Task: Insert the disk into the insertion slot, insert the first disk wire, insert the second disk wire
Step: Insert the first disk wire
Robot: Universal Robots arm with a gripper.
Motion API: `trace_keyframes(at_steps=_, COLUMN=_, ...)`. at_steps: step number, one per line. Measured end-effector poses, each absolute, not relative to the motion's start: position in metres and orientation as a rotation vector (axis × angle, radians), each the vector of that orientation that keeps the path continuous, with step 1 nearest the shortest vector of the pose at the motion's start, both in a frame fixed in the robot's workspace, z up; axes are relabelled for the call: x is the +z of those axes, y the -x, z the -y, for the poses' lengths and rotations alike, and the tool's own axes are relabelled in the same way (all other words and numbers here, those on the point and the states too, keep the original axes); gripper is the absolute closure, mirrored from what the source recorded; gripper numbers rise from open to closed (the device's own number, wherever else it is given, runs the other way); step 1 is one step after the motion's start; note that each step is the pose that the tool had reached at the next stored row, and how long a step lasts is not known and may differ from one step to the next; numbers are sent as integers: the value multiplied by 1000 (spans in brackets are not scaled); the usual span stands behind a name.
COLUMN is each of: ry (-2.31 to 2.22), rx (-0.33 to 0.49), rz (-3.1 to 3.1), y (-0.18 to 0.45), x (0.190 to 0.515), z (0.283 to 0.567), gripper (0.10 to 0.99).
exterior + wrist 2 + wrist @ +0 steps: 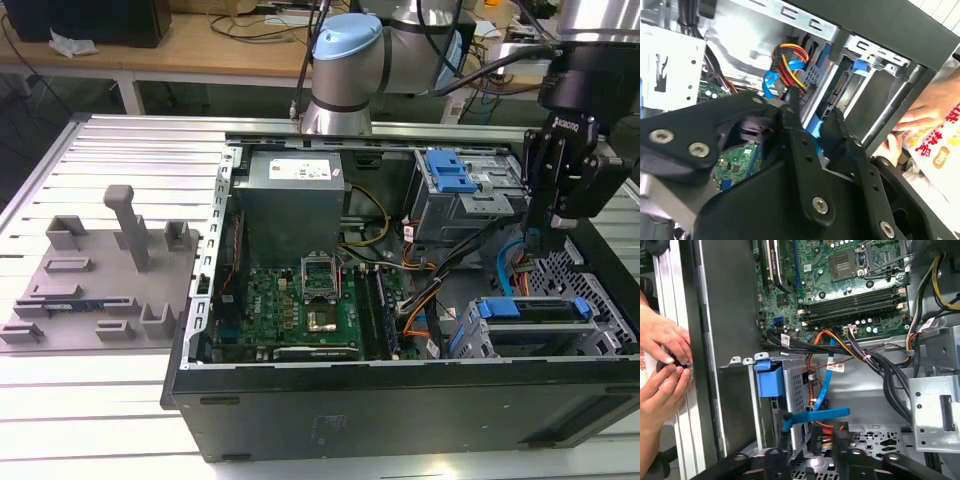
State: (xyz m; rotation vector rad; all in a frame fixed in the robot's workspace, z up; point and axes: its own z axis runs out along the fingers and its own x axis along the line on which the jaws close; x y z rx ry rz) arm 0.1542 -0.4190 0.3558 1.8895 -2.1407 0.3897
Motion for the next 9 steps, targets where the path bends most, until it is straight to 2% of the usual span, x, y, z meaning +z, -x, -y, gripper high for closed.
trace_keyframes(at_steps=9, ry=-1874, rx=474, rz=2149, y=-153, x=351, z=413, gripper=671)
